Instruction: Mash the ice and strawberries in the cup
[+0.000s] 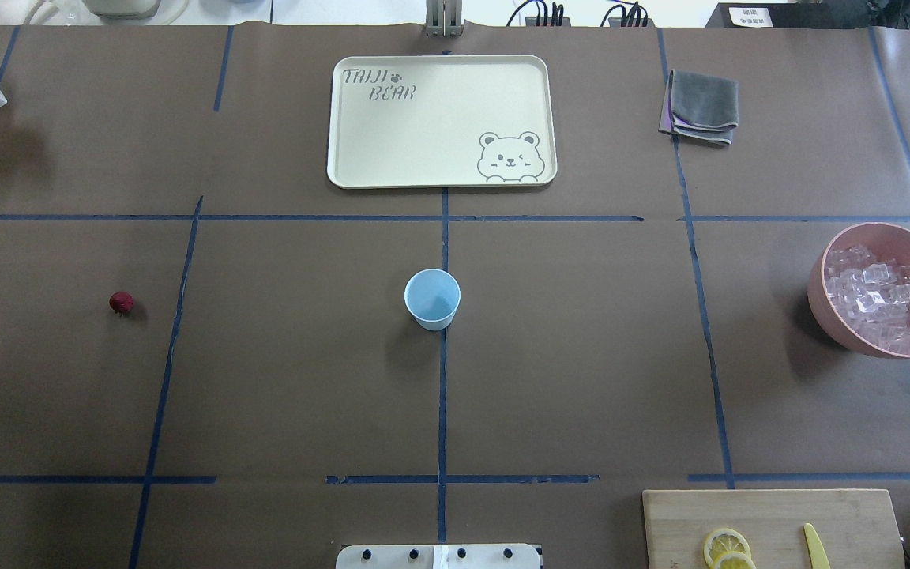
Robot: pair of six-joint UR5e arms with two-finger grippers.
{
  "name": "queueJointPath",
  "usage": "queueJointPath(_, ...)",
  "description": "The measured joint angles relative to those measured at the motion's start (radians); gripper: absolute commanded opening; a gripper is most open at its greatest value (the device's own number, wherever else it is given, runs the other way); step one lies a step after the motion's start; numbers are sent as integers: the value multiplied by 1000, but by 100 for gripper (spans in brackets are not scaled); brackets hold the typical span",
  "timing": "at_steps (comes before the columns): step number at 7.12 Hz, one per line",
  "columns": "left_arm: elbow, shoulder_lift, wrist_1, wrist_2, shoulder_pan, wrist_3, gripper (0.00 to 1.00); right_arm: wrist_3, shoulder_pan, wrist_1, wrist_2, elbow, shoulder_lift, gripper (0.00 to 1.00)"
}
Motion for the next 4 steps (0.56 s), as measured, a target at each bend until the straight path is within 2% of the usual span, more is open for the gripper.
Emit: queueJointPath(4, -7, 4, -1, 0, 0, 0, 100, 205, -125, -2, -43, 165, -39, 96)
